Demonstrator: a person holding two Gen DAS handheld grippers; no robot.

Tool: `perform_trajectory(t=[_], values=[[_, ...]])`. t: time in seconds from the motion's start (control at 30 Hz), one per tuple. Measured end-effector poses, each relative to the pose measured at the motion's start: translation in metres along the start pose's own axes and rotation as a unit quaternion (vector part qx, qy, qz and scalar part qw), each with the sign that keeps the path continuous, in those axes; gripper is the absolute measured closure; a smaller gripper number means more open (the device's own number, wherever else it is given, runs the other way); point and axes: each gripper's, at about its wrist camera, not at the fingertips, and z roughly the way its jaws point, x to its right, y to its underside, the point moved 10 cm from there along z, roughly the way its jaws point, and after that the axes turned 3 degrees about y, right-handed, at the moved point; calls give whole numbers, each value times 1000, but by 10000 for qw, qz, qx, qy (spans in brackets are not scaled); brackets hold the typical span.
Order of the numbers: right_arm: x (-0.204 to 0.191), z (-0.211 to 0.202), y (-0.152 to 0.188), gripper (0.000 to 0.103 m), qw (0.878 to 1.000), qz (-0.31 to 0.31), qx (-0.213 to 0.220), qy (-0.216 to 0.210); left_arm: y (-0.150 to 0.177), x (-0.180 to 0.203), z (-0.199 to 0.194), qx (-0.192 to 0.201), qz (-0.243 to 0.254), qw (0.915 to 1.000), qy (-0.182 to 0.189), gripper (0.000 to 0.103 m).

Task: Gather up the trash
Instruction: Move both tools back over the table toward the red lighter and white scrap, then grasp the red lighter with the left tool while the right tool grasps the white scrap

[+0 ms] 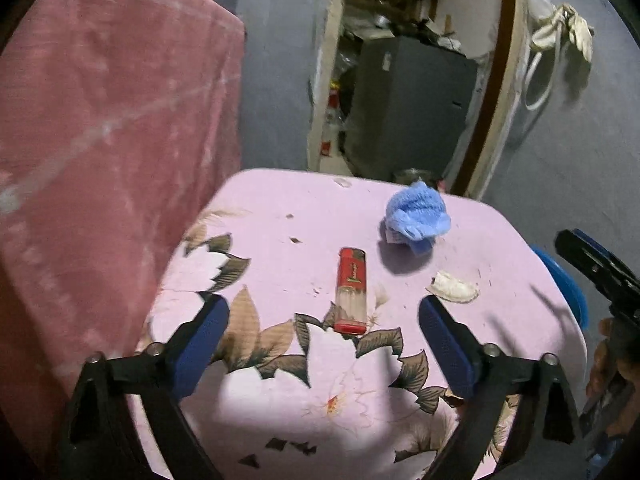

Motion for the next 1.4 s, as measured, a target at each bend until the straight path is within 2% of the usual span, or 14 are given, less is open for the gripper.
perform_trajectory(t=[0.07,0.2,0.3,0.47,0.57,0.77,1.0,1.23,1.3,1.4], values=[[-3,7,5,14,9998,-66,-167,-26,1,2,9,-132,34,9999,62,27],[-9,20,14,19,9986,-229,-467,-116,4,7,22,-324,77,9992,198,40],[-13,28,19,30,9971,-283,-678,-197,6,9,31,-471,113,9985,263,51],[-22,42,32,46,9925,-407,-1085,-389,8,10,45,-712,151,9967,357,61],[-29,52,40,49,9884,-546,-1339,-466,10,9,52,-837,137,9955,412,68],[-41,68,58,51,9786,-828,-1792,-576,6,7,59,-911,103,9944,524,71],[-47,77,64,51,9741,-955,-1966,-579,3,5,64,-950,166,9941,503,80],[-50,83,63,51,9700,-1114,-2084,-568,4,8,63,-973,309,9940,394,84],[-51,83,64,54,9697,-1122,-2086,-596,5,8,63,-971,318,9941,369,85],[-52,82,64,66,9702,-1100,-2057,-663,6,9,62,-975,258,9942,371,85]])
